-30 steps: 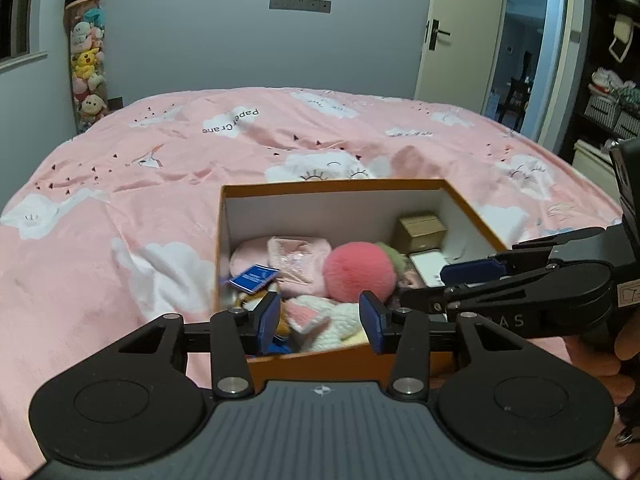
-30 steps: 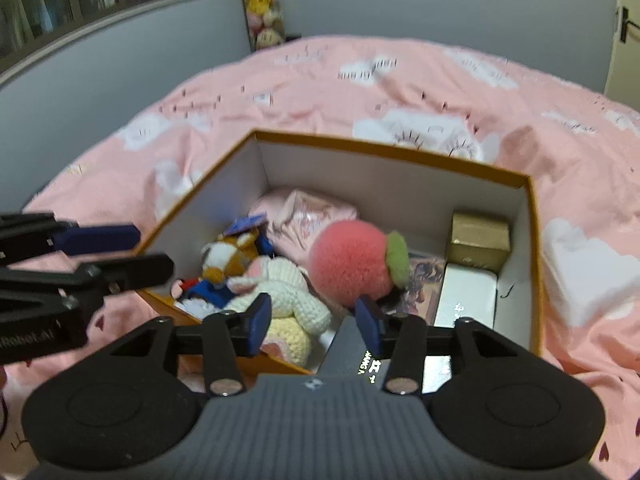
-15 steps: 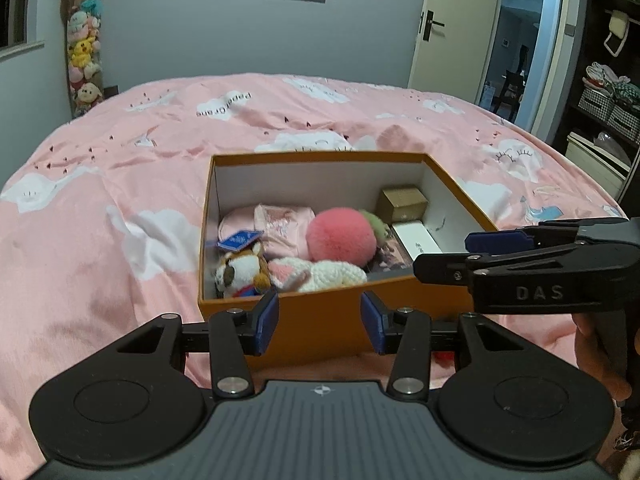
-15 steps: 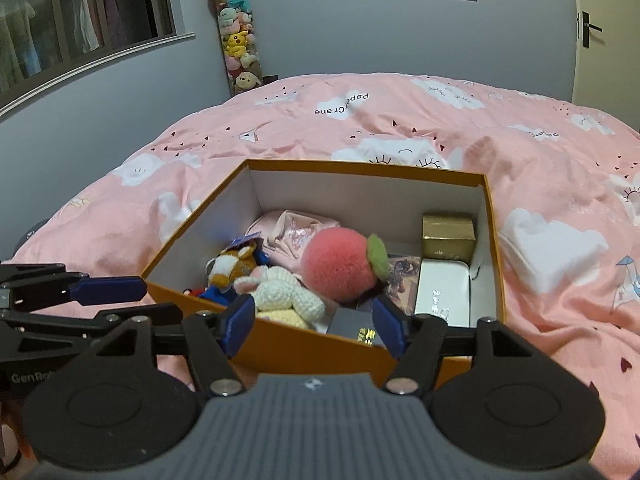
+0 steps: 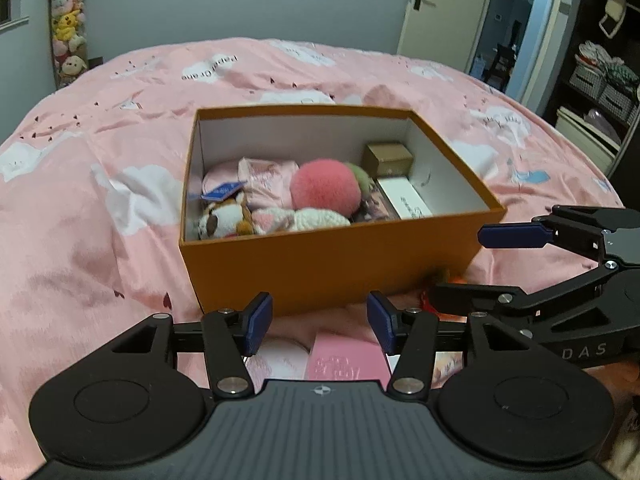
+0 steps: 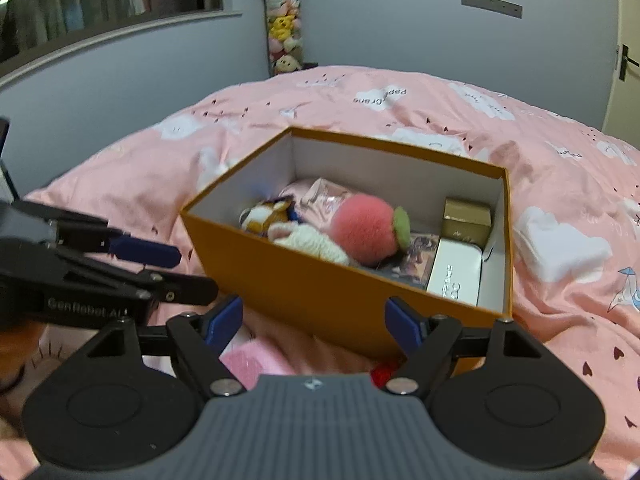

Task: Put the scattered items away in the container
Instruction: 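Move both grippers down to the pink card holder and white lotion tube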

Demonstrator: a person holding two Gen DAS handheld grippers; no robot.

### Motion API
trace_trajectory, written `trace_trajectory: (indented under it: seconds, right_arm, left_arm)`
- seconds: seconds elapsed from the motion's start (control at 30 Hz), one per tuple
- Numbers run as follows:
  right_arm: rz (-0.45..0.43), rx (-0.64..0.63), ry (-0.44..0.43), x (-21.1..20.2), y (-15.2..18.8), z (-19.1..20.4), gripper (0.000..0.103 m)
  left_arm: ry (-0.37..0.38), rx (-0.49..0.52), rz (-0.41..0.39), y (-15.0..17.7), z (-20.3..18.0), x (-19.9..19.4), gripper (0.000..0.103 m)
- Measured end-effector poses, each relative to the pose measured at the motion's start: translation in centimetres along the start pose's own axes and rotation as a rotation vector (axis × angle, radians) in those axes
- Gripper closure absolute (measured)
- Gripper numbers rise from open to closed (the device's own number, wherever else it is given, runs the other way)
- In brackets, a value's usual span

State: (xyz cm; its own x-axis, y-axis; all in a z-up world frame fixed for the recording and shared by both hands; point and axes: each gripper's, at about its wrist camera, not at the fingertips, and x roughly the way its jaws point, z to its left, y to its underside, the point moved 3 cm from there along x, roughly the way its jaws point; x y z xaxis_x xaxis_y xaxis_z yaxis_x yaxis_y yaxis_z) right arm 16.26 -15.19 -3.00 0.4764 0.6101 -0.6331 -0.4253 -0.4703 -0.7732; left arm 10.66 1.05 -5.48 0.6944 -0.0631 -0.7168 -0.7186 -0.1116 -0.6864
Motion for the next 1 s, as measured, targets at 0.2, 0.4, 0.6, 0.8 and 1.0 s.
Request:
trace_trajectory:
  seconds: [0.2,0.4,0.6,0.8,1.0]
  right_arm:
    - [0.080,-0.050,0.009,0.5,1.7,0.3,0.023]
    - [0.207,-0.010,0.063,1.9,3.8,-0.8,0.024]
    - [0.284,0.053,0.127,2.9,5.1,-2.4,0.026]
    - [0.329,0.077,0.140,3.5,5.9,-3.1,0.027]
    - [0.334,0.071,0.133,3.6,5.9,-3.1,0.028]
  left_arm:
    - [0.016,-0.008,0.067,1.0,0.1,0.6,0.042]
    - [0.013,-0.020,0.125,1.7,0.3,1.3,0.042]
    - [-0.002,-0.001,0.188,2.3,0.0,2.2,0.042]
    - [-0.003,0.015,0.209,2.5,-0.3,2.5,0.042]
    - [0.007,0.005,0.215,2.6,-0.3,2.6,0.042]
